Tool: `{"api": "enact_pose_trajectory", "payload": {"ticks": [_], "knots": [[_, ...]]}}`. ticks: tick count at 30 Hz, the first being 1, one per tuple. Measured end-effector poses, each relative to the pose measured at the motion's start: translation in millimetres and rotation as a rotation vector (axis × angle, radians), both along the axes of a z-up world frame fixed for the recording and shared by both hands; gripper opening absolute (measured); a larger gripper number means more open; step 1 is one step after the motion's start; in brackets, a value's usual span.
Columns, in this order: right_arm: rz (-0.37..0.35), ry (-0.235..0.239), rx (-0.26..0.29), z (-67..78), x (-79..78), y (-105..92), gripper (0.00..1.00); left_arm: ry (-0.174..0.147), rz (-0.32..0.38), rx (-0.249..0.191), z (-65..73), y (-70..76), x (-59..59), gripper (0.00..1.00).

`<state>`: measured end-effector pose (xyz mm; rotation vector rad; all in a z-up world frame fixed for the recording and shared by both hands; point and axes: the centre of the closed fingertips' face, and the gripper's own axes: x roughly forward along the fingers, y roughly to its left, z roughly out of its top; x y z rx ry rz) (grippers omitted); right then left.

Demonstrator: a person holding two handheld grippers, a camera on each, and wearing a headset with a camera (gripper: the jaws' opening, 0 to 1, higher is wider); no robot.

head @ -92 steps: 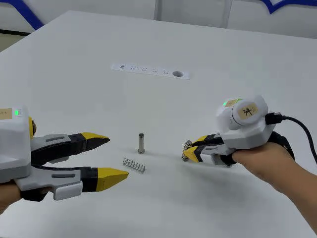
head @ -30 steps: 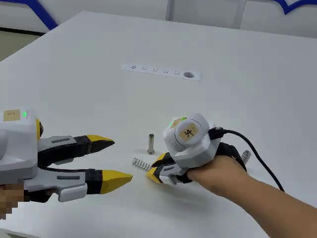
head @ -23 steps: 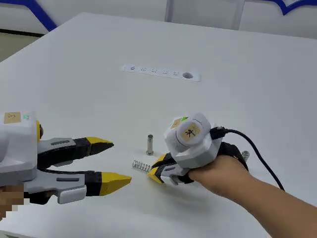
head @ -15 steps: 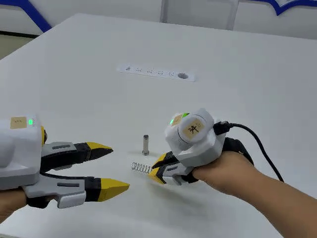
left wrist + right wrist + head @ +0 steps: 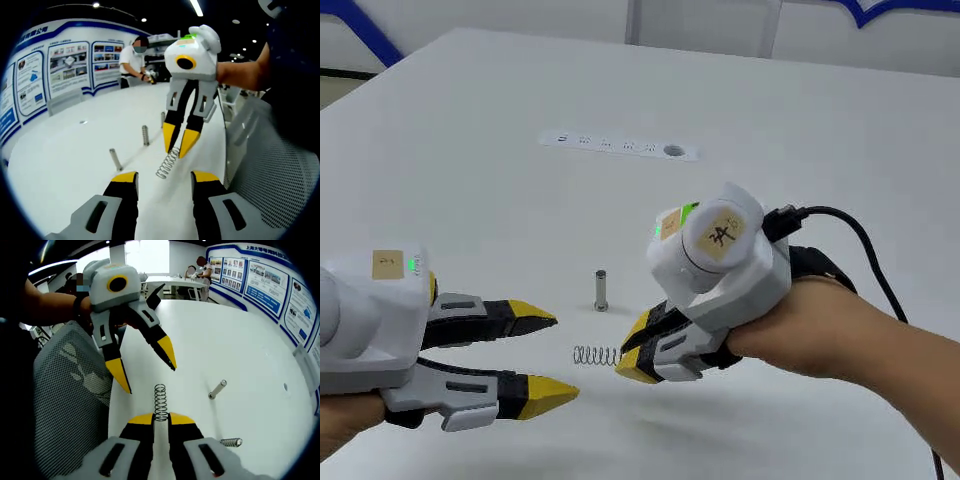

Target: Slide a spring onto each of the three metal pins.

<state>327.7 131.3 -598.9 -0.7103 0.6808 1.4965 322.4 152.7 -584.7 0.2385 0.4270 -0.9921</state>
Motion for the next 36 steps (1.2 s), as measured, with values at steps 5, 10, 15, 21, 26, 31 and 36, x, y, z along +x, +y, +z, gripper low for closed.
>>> {"api": "enact_pose_trajectory", "payload": {"ticks": [5, 10, 15, 21, 26, 31, 36], "knots": [[0.037, -0.002, -0.015, 4.8, -8.4, 1.8, 0.11, -0.016, -0.061, 0.051, -5.6, -4.7, -5.5, 0.36], [0.058, 0.001, -0.027, 8.0, -14.3, 2.4, 0.11, -0.025, -0.093, 0.065, -6.5, -8.7, -8.4, 0.27], [0.065, -0.001, -0.020, 15.8, -16.9, 4.4, 0.11, -0.034, -0.106, 0.070, -5.9, -10.4, -8.7, 0.20], [0.065, -0.008, 0.021, 30.6, -18.5, 10.8, 0.11, -0.049, -0.100, 0.065, -1.6, -9.8, -7.4, 0.13], [0.061, -0.013, 0.080, 44.3, -18.8, 18.7, 0.11, -0.047, -0.093, 0.056, -0.1, -9.8, -7.1, 0.12], [0.049, -0.016, 0.136, 52.9, -17.1, 24.7, 0.11, -0.046, -0.090, 0.041, 2.3, -12.0, -6.8, 0.12], [0.043, -0.007, 0.212, 64.4, -19.1, 33.1, 0.11, -0.050, -0.095, 0.028, 7.0, -16.6, -6.6, 0.12]]}}
